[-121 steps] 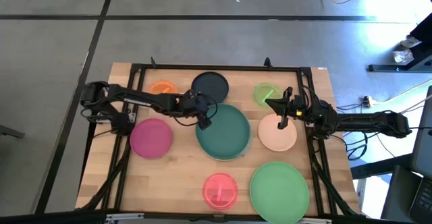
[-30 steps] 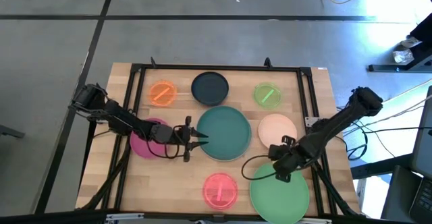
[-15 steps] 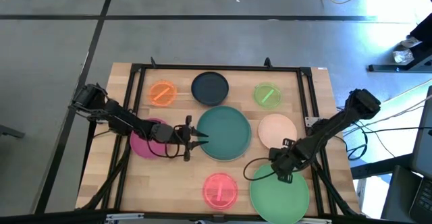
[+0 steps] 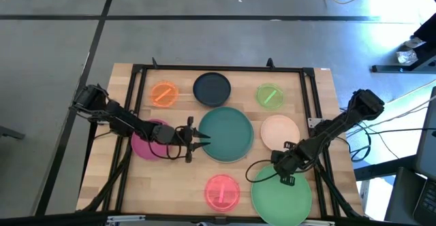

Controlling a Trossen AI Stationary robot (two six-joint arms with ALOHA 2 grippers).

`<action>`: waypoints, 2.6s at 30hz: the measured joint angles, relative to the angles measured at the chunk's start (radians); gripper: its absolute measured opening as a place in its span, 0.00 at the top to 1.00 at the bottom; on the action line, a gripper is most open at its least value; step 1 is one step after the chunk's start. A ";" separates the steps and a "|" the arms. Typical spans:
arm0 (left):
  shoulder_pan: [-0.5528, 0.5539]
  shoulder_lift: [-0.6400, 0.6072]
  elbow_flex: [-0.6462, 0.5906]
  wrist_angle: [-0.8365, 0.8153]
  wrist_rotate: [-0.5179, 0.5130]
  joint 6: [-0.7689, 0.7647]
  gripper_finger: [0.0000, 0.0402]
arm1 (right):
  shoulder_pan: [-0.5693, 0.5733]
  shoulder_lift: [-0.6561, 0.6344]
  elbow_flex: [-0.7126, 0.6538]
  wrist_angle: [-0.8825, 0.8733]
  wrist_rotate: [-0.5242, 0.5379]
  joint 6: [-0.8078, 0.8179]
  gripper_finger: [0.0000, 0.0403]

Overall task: Stack plastic plates
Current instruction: Stack the light green plate on top of the green plate

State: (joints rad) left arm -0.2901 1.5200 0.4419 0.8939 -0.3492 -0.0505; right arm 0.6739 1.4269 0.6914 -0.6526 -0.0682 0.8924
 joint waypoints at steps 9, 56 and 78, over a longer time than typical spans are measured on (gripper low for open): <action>0.000 0.000 0.000 -0.001 0.006 -0.001 0.75 | 0.000 -0.015 0.000 0.014 -0.005 -0.059 0.98; -0.029 0.000 0.000 -0.001 0.011 -0.027 0.75 | -0.713 -0.133 0.340 0.055 0.180 -0.762 1.00; -0.067 0.001 0.001 0.168 0.232 -0.017 0.75 | -0.821 0.141 0.340 0.277 0.082 -0.745 1.00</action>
State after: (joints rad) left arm -0.3569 1.5211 0.4427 1.0621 -0.1169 -0.0673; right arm -0.1471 1.5678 1.0312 -0.3759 0.0134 0.1473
